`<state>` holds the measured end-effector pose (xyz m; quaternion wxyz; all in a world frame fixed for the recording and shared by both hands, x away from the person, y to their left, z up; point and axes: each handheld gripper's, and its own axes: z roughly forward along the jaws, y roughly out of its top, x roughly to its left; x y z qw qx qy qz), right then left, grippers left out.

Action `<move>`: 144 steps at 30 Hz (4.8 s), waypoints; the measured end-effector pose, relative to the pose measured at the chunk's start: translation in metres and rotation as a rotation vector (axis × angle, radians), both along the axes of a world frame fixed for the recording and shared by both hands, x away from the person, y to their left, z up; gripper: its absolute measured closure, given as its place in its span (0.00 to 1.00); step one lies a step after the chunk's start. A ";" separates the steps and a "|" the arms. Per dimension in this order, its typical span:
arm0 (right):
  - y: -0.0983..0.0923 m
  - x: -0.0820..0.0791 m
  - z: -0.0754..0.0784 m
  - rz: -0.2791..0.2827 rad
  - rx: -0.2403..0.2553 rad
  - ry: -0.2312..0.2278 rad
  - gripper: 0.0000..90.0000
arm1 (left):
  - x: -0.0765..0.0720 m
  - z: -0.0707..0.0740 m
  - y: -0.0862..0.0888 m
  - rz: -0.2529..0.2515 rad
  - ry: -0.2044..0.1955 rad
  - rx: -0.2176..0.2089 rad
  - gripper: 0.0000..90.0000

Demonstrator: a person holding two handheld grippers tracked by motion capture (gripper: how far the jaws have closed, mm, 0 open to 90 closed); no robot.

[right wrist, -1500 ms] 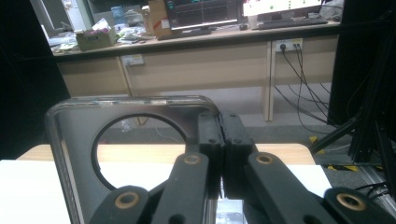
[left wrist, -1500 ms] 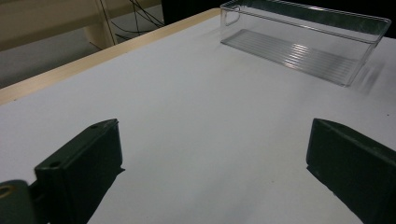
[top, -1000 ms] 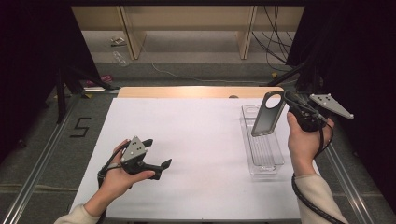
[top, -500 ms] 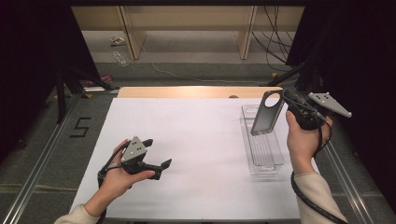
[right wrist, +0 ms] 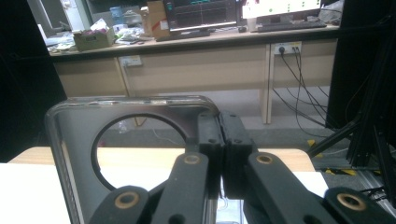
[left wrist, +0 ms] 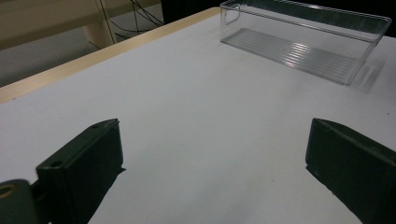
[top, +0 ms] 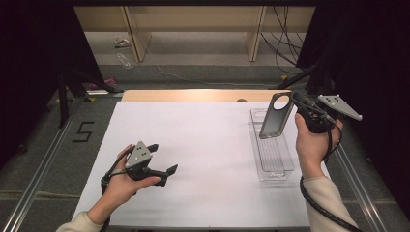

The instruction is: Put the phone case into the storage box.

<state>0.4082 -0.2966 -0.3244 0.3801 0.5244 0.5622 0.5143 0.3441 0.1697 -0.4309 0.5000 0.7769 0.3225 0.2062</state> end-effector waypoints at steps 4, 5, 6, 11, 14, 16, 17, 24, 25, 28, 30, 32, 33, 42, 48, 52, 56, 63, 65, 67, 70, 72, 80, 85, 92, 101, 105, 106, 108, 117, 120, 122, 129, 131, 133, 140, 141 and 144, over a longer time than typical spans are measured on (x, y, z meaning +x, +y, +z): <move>0.000 0.001 -0.001 -0.006 -0.001 0.001 0.99 | 0.000 0.000 0.000 0.000 0.000 -0.001 0.04; 0.000 0.001 -0.001 -0.007 -0.002 0.000 0.99 | 0.000 0.000 0.000 0.000 0.001 -0.002 0.04; 0.000 0.002 -0.002 -0.006 0.000 0.003 0.99 | 0.000 0.000 0.000 0.000 0.000 -0.001 0.04; 0.001 0.004 -0.003 -0.006 -0.001 0.003 0.99 | 0.000 0.000 0.000 0.000 0.000 -0.001 0.04; 0.001 0.004 -0.003 -0.007 -0.001 0.006 0.99 | 0.000 0.000 0.000 0.000 0.001 -0.003 0.04; 0.001 0.005 -0.003 -0.007 0.000 0.005 0.99 | 0.000 0.000 0.000 0.001 0.000 -0.004 0.04; 0.001 0.005 -0.003 -0.008 0.000 0.005 0.99 | 0.000 0.000 0.000 0.001 0.000 -0.004 0.04; -0.001 0.007 -0.003 -0.009 -0.003 0.007 0.99 | 0.000 0.000 0.000 0.000 0.001 -0.004 0.04; 0.000 0.007 -0.003 -0.010 -0.004 0.007 0.99 | 0.000 0.000 0.000 0.000 0.001 -0.004 0.04; 0.000 0.009 -0.003 -0.009 -0.006 0.007 0.99 | 0.000 0.000 0.000 0.001 0.001 -0.006 0.04; 0.001 0.010 -0.003 -0.010 -0.008 0.008 0.99 | 0.000 0.000 0.000 0.000 0.001 -0.006 0.04; 0.002 0.010 -0.003 -0.009 -0.009 0.008 0.99 | 0.000 0.000 0.000 0.000 0.002 -0.006 0.04; 0.002 0.011 -0.003 -0.008 -0.011 0.009 0.99 | 0.000 0.000 0.000 0.000 0.002 -0.006 0.04; 0.003 0.014 -0.004 -0.016 -0.025 0.013 0.99 | 0.000 0.000 0.000 0.000 0.002 -0.007 0.04; 0.004 0.016 -0.004 -0.015 -0.030 0.013 0.99 | 0.000 0.000 0.000 0.001 0.001 -0.007 0.04; 0.005 0.018 -0.003 -0.015 -0.036 0.013 0.99 | 0.000 0.000 0.000 0.002 0.003 -0.008 0.04; 0.006 0.020 -0.004 -0.016 -0.040 0.019 0.99 | 0.000 0.000 0.000 0.003 0.001 -0.007 0.04; 0.006 0.024 -0.007 -0.022 -0.044 0.025 0.99 | 0.000 0.000 0.000 0.003 0.001 -0.008 0.04; 0.007 0.025 -0.007 -0.024 -0.045 0.027 0.99 | 0.000 0.000 0.001 0.004 0.001 -0.007 0.04; 0.007 0.026 -0.007 -0.027 -0.045 0.027 0.99 | 0.000 0.000 0.000 0.002 0.001 -0.008 0.04; 0.007 0.027 -0.007 -0.028 -0.048 0.030 0.99 | 0.000 0.000 0.000 0.002 0.001 -0.008 0.04; 0.007 0.028 -0.007 -0.029 -0.051 0.032 0.99 | 0.000 0.000 0.000 0.001 0.001 -0.008 0.04; 0.007 0.032 -0.008 -0.035 -0.053 0.038 0.99 | 0.000 0.001 0.000 0.002 0.001 -0.008 0.04; 0.006 0.034 -0.009 -0.040 -0.057 0.044 0.99 | 0.000 0.001 0.000 0.001 0.002 -0.008 0.04; 0.006 0.037 -0.007 -0.043 -0.060 0.044 0.99 | 0.000 0.001 0.000 0.000 0.002 -0.008 0.05; 0.006 0.041 -0.007 -0.048 -0.058 0.050 0.99 | 0.000 0.001 0.000 0.001 0.001 -0.011 0.05; 0.006 0.043 -0.007 -0.051 -0.059 0.053 0.99 | 0.000 0.001 0.000 0.000 0.002 -0.009 0.05; 0.006 0.043 -0.007 -0.052 -0.059 0.053 0.99 | 0.000 0.001 0.000 0.000 0.002 -0.009 0.05; 0.005 0.044 -0.007 -0.053 -0.061 0.055 0.99 | 0.000 0.001 0.000 0.000 0.001 -0.010 0.05; 0.005 0.049 -0.006 -0.060 -0.070 0.061 0.99 | 0.000 0.001 0.000 0.001 0.000 -0.011 0.05; 0.005 0.051 -0.007 -0.062 -0.071 0.063 0.99 | 0.000 0.001 0.000 0.000 0.001 -0.010 0.05; 0.005 0.052 -0.007 -0.062 -0.073 0.064 0.99 | 0.000 0.001 0.000 0.000 0.001 -0.010 0.05; 0.007 0.055 -0.006 -0.067 -0.073 0.070 0.99 | 0.000 0.001 0.000 0.001 0.000 -0.010 0.05; 0.007 0.056 -0.006 -0.066 -0.074 0.071 0.99 | 0.000 0.001 0.000 0.000 0.000 -0.011 0.05; 0.008 0.057 -0.006 -0.067 -0.076 0.073 0.99 | 0.000 0.001 0.000 0.000 0.001 -0.011 0.05; 0.009 0.059 -0.006 -0.068 -0.074 0.075 0.99 | 0.000 0.002 0.000 0.000 -0.001 -0.011 0.05; 0.009 0.060 -0.006 -0.068 -0.073 0.075 0.99 | 0.000 0.001 0.000 0.000 -0.001 -0.011 0.05; 0.009 0.060 -0.007 -0.069 -0.072 0.078 0.99 | 0.000 0.002 0.000 0.001 -0.001 -0.012 0.05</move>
